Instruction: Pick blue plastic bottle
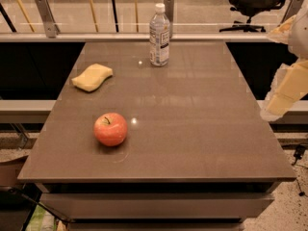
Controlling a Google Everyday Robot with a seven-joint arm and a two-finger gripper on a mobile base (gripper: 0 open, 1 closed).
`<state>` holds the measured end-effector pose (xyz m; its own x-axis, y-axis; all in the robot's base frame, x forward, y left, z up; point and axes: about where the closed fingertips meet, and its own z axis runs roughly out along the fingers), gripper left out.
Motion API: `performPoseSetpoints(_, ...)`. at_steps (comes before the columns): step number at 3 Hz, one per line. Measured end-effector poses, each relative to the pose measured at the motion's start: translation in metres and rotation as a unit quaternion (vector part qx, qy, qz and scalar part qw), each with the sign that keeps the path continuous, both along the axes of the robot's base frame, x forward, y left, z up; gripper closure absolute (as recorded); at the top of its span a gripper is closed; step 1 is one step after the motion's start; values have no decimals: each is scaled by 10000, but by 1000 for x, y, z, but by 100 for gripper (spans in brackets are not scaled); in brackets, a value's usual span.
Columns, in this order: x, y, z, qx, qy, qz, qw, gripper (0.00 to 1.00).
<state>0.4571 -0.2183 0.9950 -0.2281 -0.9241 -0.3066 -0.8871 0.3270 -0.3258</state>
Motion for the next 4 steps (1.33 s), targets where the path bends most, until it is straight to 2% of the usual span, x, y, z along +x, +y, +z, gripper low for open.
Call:
performPoseSetpoints(1, 19, -3, 2, 606, -312, -297, 9972, 0)
performPoseSetpoints(2, 41, 1, 5, 1278, -651, -627, 9877, 0)
performPoseSetpoints(3, 62, 11, 10, 1732, -986, -918, 9756, 0)
performPoseSetpoints(4, 86, 28, 13, 1986, -1228, -1126, 9658, 0)
